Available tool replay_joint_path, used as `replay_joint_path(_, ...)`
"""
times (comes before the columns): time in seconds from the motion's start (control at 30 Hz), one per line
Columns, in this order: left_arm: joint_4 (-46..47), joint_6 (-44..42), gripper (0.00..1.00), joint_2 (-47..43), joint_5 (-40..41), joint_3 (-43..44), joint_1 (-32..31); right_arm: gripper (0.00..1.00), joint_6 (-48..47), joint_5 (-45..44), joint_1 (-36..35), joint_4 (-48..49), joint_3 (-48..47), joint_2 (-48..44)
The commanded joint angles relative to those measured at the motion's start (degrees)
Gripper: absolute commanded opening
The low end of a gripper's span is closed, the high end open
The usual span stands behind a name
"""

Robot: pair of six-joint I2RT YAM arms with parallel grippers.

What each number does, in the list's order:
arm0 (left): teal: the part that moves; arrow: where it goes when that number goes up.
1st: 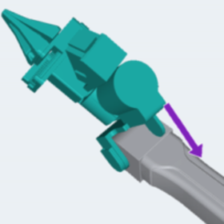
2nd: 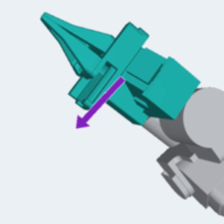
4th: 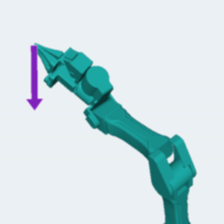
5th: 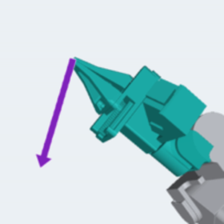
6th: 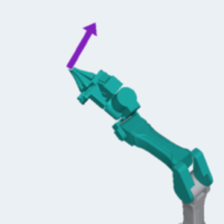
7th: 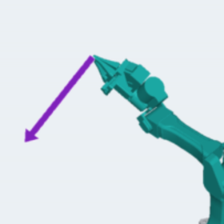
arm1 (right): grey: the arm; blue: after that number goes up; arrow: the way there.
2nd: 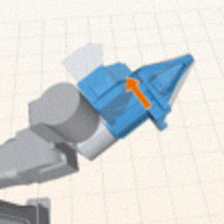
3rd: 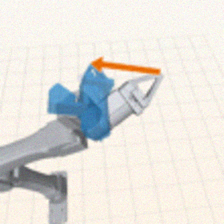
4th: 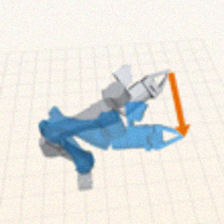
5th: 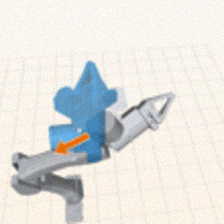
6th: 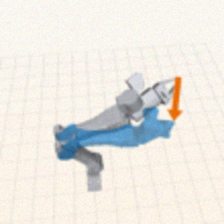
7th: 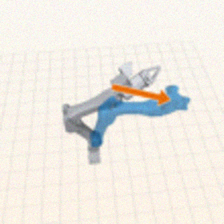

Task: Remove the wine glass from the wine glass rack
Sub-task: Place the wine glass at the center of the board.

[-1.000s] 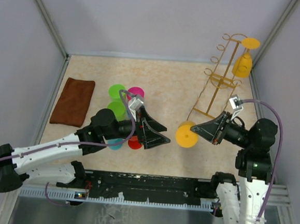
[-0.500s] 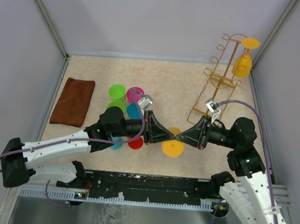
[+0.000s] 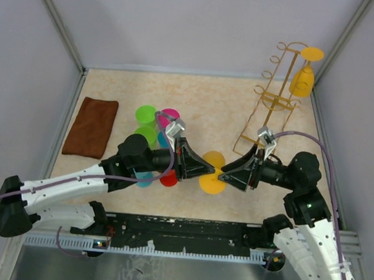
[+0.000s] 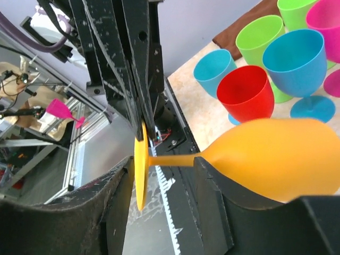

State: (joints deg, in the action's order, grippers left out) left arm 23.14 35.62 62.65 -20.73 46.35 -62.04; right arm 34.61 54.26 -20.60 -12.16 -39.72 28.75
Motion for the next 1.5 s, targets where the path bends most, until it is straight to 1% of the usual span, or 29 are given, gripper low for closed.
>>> replay_joint_path(0.0,2.4,-2.5,0.0,-2.4,3.0,-0.2,-0.3,0.5,-3.0,3.8,0.0,-2.0,0.3,-0.9)
replay_joint_path(0.1,4.2,-3.0,0.0,-2.9,4.9,-1.0,-0.3,0.48,-1.8,7.3,0.0,-0.4,1.0,-0.5)
replay_joint_path(0.2,6.4,-3.0,0.0,-2.8,6.0,-1.5,-0.2,0.42,0.8,8.8,-0.2,3.4,2.2,-0.6)
replay_joint_path(0.27,8.0,-3.2,0.0,-2.5,6.2,-1.7,-0.3,0.38,0.1,9.0,-1.0,2.6,1.6,0.0)
replay_joint_path(0.4,9.4,-3.5,0.0,-2.3,5.9,-2.1,-0.3,0.35,-1.3,4.7,-3.8,2.5,2.7,1.8)
replay_joint_path(0.5,9.4,-3.3,0.0,-2.1,6.2,-2.3,-0.4,0.27,-1.9,2.4,-6.2,3.9,1.9,4.8)
replay_joint_path(0.6,8.4,-3.7,0.0,-2.2,7.0,-2.3,-0.4,0.21,-2.1,-1.3,-7.2,6.1,2.2,5.5)
replay_joint_path(0.7,7.1,-3.8,0.0,-2.4,7.8,-2.5,-0.4,0.19,0.6,-1.8,-7.2,11.4,4.2,5.4)
replay_joint_path(0.77,7.2,-3.8,0.0,-2.3,8.3,-2.9,-0.4,0.14,3.4,-0.5,-7.3,16.6,6.1,5.3)
replay_joint_path(0.8,7.4,-3.8,0.0,-2.2,8.5,-3.1,-0.4,0.09,4.2,-0.4,-7.3,18.5,7.0,5.2)
replay_joint_path(0.83,7.7,-3.7,0.0,-2.0,8.6,-3.3,-0.4,0.02,4.4,-0.5,-7.3,19.5,7.6,5.1)
replay_joint_path(0.87,7.8,-3.7,0.0,-1.9,8.5,-3.4,-0.4,0.0,4.0,-0.5,-7.3,20.0,8.1,4.9)
replay_joint_path(0.93,7.8,-3.6,0.01,-1.5,8.7,-3.4,-0.4,0.0,1.4,-1.0,-7.3,17.7,8.1,4.2)
replay_joint_path(0.97,7.7,-3.7,0.06,-1.3,8.6,-3.3,-0.4,0.0,-0.1,-1.3,-7.3,16.3,7.9,3.8)
replay_joint_path(1.0,7.3,-3.9,0.16,-1.2,8.7,-3.1,-0.4,0.0,-1.4,-1.6,-7.3,15.4,8.0,3.1)
replay_joint_path(1.07,5.1,-4.6,0.4,-1.3,9.3,-2.2,-0.4,0.0,-3.8,-2.7,-7.5,14.8,8.8,1.2)
replay_joint_path(1.23,-1.1,-6.5,0.75,-2.3,13.4,0.9,-0.4,0.0,-11.0,-4.3,-7.4,14.0,11.8,-2.6)
replay_joint_path(1.27,-2.3,-7.1,0.81,-2.4,13.9,1.8,-0.4,0.0,-12.4,-4.7,-7.4,14.1,12.5,-3.1)
replay_joint_path(1.33,-5.8,-8.4,0.88,-2.4,15.5,4.3,-0.4,0.0,-13.8,-5.6,-7.4,17.1,14.8,-4.2)
replay_joint_path(1.47,-15.6,-9.9,0.99,-1.8,20.9,11.1,0.1,0.0,-13.6,-1.7,-7.4,28.1,19.2,-5.8)
